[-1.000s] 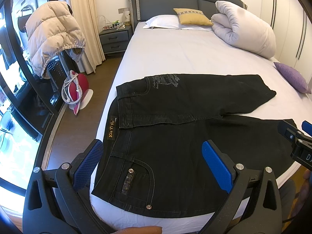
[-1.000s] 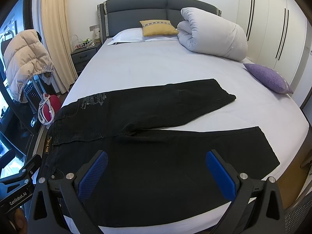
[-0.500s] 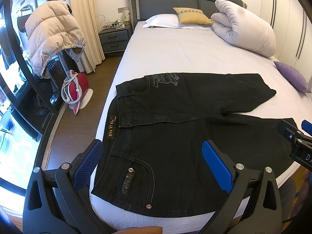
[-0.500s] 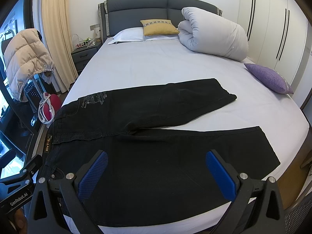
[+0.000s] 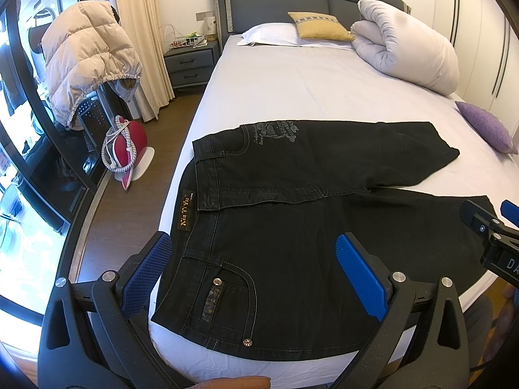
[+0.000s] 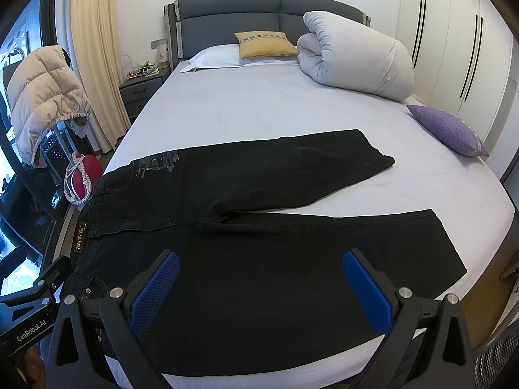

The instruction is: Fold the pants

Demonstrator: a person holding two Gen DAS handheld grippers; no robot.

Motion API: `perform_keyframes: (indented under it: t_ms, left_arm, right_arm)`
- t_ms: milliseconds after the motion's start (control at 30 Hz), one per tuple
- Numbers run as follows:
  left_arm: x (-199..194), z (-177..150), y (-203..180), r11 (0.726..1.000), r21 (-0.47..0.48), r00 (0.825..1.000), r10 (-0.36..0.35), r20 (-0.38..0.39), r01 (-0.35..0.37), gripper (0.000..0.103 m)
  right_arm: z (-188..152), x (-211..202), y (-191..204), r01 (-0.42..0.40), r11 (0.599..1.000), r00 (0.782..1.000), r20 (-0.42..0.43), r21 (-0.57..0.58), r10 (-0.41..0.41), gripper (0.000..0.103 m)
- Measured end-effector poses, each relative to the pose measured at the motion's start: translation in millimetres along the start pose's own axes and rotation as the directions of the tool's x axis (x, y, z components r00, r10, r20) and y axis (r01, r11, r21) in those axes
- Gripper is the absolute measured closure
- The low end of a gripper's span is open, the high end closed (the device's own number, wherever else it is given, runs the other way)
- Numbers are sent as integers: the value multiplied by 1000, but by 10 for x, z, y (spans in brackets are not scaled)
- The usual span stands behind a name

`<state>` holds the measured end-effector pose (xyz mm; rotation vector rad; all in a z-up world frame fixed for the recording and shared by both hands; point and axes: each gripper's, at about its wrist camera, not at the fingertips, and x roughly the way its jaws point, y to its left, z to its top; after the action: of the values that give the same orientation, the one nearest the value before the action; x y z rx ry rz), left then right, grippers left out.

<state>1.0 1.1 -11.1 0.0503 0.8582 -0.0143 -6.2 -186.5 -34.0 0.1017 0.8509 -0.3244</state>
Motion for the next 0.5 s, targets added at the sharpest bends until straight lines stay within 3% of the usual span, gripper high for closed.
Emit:
perform_keyframes:
  t_ms: [500]
  left_arm:
    - [18, -6, 8, 1000, -1, 1000, 0, -4, 0, 0]
  right_arm:
    - [-54, 28, 55, -1, 1000, 1000, -5, -4, 1, 0]
